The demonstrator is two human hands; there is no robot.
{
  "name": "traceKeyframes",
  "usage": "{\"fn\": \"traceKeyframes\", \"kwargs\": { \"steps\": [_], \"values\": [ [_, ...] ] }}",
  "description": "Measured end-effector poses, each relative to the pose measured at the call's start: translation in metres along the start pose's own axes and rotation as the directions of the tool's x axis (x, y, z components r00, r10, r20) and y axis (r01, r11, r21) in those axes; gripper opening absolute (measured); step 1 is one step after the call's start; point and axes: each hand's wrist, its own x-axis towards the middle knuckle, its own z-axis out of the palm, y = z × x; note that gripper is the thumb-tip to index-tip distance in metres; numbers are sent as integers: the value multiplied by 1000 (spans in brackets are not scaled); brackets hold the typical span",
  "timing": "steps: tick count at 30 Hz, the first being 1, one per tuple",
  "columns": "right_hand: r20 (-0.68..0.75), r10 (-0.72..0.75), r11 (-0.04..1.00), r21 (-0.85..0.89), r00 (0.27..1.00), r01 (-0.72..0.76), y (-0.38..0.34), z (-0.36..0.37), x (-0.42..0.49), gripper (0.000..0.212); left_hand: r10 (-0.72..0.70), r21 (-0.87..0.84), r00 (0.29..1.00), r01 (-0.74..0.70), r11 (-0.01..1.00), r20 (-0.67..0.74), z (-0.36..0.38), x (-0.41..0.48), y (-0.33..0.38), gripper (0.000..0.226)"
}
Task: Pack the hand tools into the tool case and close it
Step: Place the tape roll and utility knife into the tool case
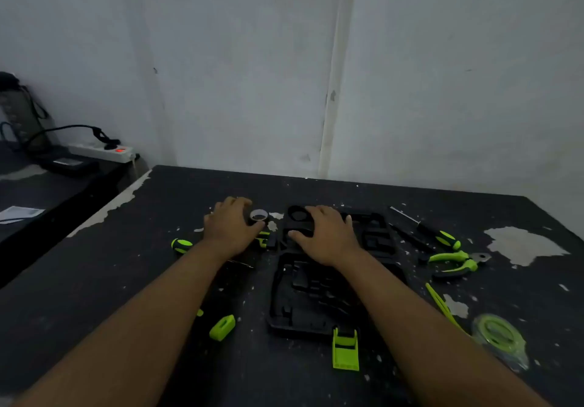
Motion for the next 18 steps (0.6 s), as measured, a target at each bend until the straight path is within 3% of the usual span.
{"fn": "traceKeyframes", "kwargs": {
  "steps": [7, 18],
  "values": [
    [45, 13, 999, -49, 999, -11, 9, 9, 4, 92, -91, 52, 989, 86, 995, 113, 11, 22, 1, 79],
    [11, 5, 999, -39, 1000, -5, 13, 13, 4, 92, -128, -39, 991, 126, 991, -29, 29, 26, 3, 46]
  ]
}}
